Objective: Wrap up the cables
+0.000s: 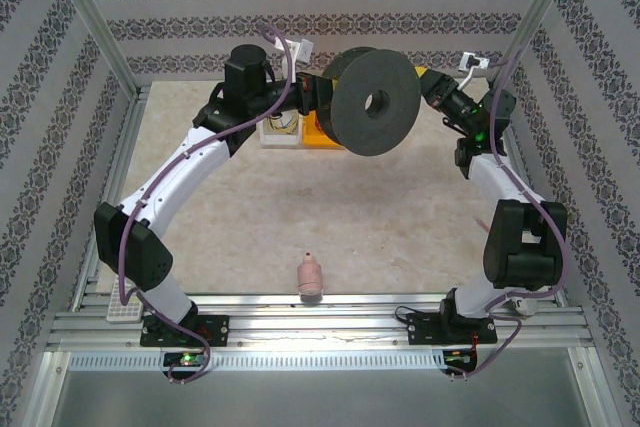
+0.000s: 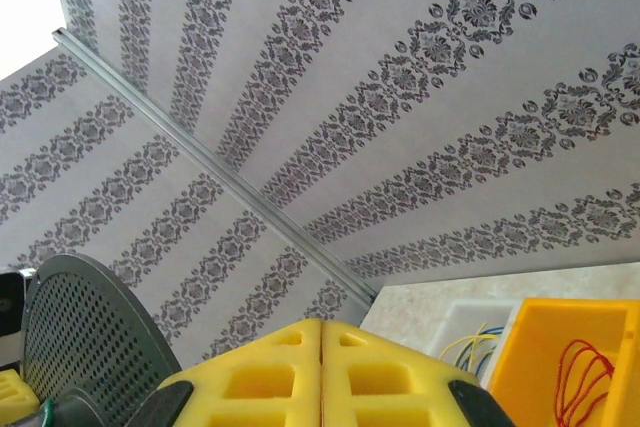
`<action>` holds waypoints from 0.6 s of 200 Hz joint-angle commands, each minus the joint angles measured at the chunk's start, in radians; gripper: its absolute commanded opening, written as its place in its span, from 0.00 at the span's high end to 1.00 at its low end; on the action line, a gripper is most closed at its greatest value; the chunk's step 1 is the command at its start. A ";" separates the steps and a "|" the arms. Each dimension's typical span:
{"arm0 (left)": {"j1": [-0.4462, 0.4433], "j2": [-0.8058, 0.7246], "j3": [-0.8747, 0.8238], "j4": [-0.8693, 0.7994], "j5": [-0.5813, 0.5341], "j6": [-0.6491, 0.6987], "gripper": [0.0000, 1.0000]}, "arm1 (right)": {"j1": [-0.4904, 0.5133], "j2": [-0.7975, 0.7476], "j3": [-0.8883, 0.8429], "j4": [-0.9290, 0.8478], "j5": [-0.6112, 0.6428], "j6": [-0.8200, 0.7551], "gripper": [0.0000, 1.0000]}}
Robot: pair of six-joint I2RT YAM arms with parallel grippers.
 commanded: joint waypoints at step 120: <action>0.057 -0.098 -0.137 0.444 -0.353 -0.187 1.00 | 0.221 0.047 -0.131 0.363 0.114 0.403 1.00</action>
